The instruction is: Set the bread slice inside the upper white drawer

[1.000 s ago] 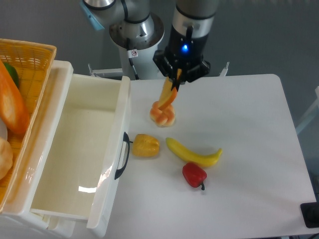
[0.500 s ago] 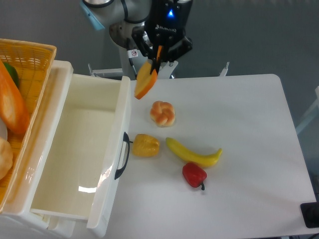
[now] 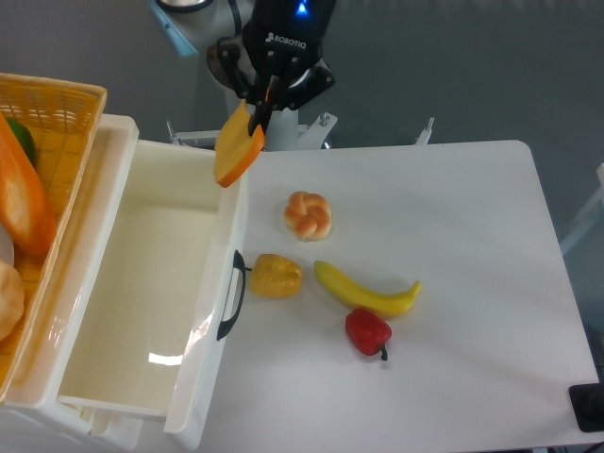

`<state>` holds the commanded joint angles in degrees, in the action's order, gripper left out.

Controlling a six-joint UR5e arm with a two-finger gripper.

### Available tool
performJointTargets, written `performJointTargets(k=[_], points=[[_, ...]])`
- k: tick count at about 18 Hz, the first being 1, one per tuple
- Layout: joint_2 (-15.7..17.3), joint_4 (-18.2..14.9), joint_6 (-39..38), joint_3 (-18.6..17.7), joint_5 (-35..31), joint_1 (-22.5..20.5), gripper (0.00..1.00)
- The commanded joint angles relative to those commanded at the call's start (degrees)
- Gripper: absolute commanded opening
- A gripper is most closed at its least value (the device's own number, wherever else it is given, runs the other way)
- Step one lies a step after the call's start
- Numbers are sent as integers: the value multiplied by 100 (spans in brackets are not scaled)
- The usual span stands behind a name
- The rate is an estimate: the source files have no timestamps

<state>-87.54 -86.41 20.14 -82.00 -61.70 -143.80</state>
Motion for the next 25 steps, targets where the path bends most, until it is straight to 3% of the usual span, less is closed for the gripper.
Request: performJointTargets(k=[4,11,13,16,19,20,22,24,25], points=[[-35,431,-54,-325,0,325,0],[-343,687,-71,-326,0,712,0],[-396,722,-63,-335,-9,791,7],[-448,792,8,-335,-9,897,26],[-501,1117,25,-343,-26,915,53],[-519,1179,34,-343,-26,924,66],[-545,1206,130,-343,-35,950,78],[-554,1206,341,-335,-44,950,97],[-554,1206,385,-335,-44,950,97]])
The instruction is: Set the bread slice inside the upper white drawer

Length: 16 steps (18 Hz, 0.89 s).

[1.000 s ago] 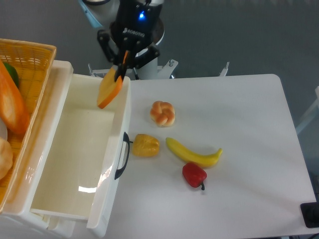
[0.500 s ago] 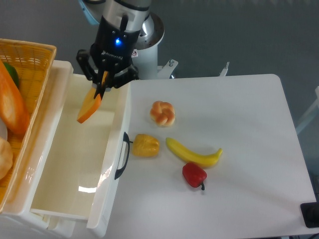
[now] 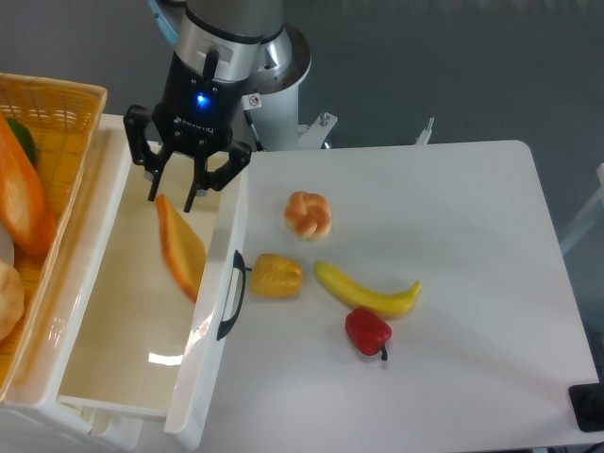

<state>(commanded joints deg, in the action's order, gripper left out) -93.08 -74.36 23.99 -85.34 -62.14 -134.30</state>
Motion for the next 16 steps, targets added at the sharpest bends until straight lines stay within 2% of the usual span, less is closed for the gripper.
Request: performJointTargets(k=[3,8,11,13,16], points=[[0,18,123,35,9,-122,99],[9,26,1140,44,-9,-658,100],[-9,35,1643,9,-52,-773,100],[-17,26,2028,9,-219,-913,100],[-192,44,2810,44,-929,-976,100]])
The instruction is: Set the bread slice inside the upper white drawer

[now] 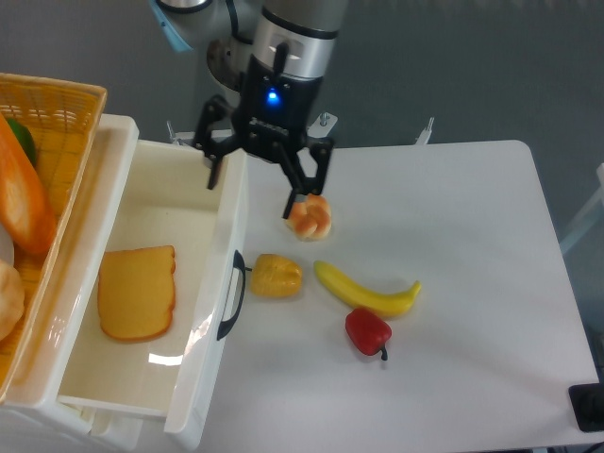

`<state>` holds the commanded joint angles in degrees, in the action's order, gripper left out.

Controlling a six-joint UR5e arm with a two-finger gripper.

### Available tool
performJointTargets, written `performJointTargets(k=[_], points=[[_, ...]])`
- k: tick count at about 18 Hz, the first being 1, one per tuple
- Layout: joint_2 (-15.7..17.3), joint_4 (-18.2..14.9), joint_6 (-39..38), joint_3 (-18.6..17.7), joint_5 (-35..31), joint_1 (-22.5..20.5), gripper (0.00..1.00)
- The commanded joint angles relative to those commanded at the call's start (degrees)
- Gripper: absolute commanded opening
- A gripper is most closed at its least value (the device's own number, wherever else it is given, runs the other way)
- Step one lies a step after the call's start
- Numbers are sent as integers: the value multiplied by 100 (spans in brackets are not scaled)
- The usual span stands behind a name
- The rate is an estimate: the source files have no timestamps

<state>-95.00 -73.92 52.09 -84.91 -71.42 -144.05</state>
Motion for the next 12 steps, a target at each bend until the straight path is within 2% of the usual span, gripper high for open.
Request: performJointTargets(k=[3,10,12], points=[[-159,0,818,-26,-924,35,100],[-493,18,1487,-61,-1768,18,100],[-615,122,1532,-61,-1822,18,100]])
